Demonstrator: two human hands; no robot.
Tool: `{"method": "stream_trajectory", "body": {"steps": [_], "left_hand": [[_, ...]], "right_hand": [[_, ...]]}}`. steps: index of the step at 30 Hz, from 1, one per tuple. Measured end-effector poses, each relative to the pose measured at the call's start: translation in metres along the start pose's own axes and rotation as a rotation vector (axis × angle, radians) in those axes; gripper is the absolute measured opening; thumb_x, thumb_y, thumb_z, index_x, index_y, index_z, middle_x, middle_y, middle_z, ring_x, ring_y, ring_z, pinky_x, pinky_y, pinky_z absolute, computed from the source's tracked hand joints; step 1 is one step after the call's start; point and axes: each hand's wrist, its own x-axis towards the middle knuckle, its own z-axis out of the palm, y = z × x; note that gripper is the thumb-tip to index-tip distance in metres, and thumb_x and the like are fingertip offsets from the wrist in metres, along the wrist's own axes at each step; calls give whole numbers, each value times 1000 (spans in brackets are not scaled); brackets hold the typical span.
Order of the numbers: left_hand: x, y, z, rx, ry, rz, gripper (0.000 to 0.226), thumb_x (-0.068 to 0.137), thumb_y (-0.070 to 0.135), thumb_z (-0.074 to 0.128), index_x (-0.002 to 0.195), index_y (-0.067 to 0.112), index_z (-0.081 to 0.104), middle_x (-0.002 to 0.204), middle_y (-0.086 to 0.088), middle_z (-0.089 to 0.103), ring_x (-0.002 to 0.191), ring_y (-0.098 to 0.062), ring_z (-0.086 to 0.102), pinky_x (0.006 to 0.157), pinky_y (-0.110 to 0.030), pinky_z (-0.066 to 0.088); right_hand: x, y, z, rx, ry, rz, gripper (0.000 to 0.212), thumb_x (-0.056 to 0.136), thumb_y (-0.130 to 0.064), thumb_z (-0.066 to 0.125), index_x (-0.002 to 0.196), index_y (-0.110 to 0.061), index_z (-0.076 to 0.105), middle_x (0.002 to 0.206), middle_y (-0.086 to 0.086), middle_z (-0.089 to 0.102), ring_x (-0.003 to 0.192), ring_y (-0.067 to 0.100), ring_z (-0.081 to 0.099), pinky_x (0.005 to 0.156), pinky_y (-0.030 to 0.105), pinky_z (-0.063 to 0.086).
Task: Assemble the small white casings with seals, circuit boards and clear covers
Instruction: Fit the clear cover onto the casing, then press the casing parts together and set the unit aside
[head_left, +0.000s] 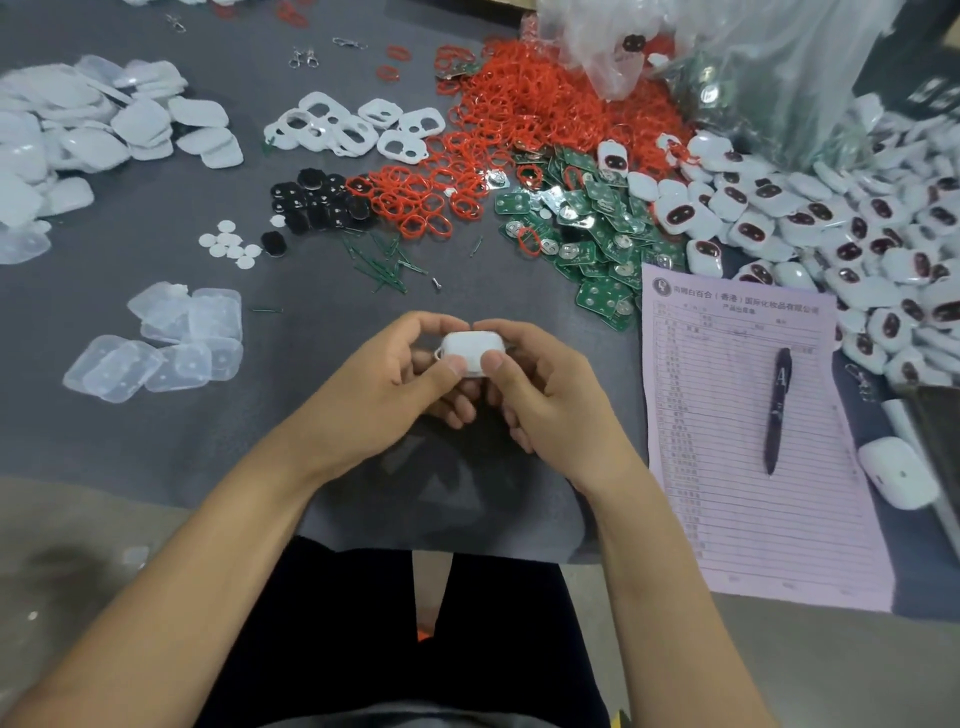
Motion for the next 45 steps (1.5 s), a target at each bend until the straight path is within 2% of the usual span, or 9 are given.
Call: {"method": "stream_trajectory", "body": {"steps": [8, 14, 19, 25, 29, 33, 38, 42, 45], "left_hand": [[1, -4, 6, 40, 37, 31, 26, 105, 0, 52, 129, 10, 50, 71, -4, 69, 57, -15, 66, 57, -25, 56], [1, -5, 5, -27, 46, 69, 31, 103, 18, 58, 134, 15, 52, 89, -14, 76, 74, -25, 76, 68, -28, 61], [-2, -7, 6, 14, 80, 146, 28, 105, 18, 57, 132, 19, 53, 95, -15, 77, 78, -26, 76, 70, -28, 61], [-3, -4, 6, 17, -9, 140, 26, 103, 14, 58, 129, 17, 55, 96, -15, 77, 82, -28, 77, 75, -28, 61], [-5, -5, 5, -10, 5, 143, 29, 102, 16, 60, 131, 17, 56, 100, -12, 78, 85, -27, 78, 76, -29, 62], [-7, -9, 11, 47, 160, 231, 26, 103, 7, 61, 128, 11, 64, 106, -6, 79, 94, -23, 78, 82, -33, 64], [-13, -12, 14, 157, 174, 388, 32, 99, -8, 57, 121, 11, 69, 136, 3, 69, 128, -14, 65, 100, -21, 52], [-9, -11, 15, 115, 258, 309, 33, 100, 5, 64, 132, 11, 60, 135, 3, 68, 121, -10, 68, 95, -17, 53], [-8, -10, 12, 228, 331, 265, 27, 100, 15, 67, 128, 17, 67, 118, 11, 74, 106, -3, 72, 86, -12, 52]], "right_hand": [[2, 1, -1, -3, -31, -26, 23, 107, -11, 53, 126, -20, 63, 63, -8, 58, 39, 11, 48, 36, 25, 41], [0, 0, 3, 90, 96, -15, 23, 106, -15, 57, 128, -18, 66, 65, 10, 63, 41, 20, 51, 36, 26, 42], [-1, -2, 4, 183, 134, 13, 12, 105, -17, 60, 108, -13, 71, 63, -1, 62, 44, 11, 50, 35, 22, 40], [0, -5, 1, 319, 104, 84, 25, 96, -36, 65, 72, -28, 63, 57, -1, 55, 42, 7, 39, 39, 17, 28], [0, -4, 3, 257, 145, 28, 25, 100, -30, 62, 76, -23, 62, 57, -3, 55, 44, 6, 42, 44, 14, 33], [-2, -3, 10, 237, 188, 30, 25, 104, -30, 61, 86, -13, 66, 58, 2, 62, 38, 16, 51, 35, 20, 35], [-7, -3, 3, 317, 118, -8, 19, 103, -9, 62, 121, -10, 69, 89, 8, 75, 72, 18, 70, 51, 27, 54], [-8, -2, 2, 332, 90, -40, 27, 101, 3, 60, 123, -11, 67, 98, 5, 76, 77, 15, 70, 55, 26, 57], [-8, -1, 3, 350, 121, -24, 22, 100, 0, 63, 120, -7, 68, 97, 9, 77, 77, 19, 73, 55, 26, 57]]}}
